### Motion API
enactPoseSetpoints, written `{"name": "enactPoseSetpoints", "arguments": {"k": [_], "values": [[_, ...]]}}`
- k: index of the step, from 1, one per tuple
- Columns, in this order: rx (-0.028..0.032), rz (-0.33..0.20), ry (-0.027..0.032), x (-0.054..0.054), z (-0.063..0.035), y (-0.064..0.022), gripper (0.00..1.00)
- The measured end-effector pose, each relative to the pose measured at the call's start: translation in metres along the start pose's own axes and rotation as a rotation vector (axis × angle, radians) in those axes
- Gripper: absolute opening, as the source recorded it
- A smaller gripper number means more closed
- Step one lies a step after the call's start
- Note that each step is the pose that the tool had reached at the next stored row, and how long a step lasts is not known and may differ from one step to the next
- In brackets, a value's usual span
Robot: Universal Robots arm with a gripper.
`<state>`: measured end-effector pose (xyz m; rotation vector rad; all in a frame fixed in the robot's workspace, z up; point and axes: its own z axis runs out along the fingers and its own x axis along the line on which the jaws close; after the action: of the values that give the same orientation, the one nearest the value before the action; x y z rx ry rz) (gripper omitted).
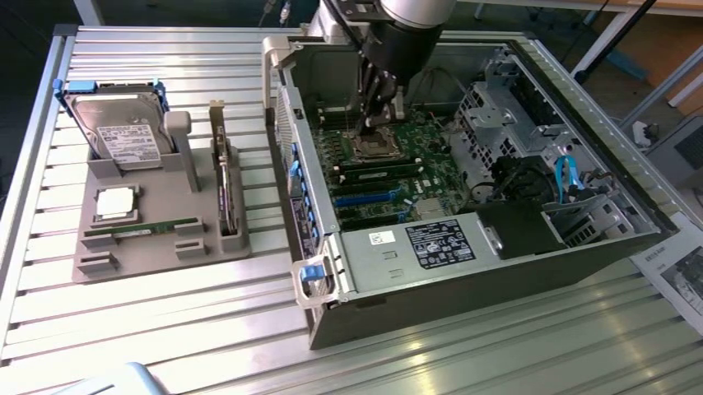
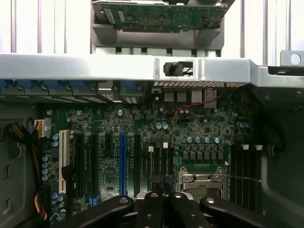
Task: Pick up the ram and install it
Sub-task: 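Press down the ram until it locks into place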
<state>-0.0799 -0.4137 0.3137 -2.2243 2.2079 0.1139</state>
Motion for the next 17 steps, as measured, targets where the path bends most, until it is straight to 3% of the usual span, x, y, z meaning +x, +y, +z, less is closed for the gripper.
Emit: {"name": "enactPoseSetpoints", "arguments": {"k": [5,17], "values": [[0.0001,0.000,-0.0001,0.000,-0.0010,-0.0213,0.10],[0.0001,0.000,-0.0003,0.000,-0.0029,-0.0611,0.10]]}}
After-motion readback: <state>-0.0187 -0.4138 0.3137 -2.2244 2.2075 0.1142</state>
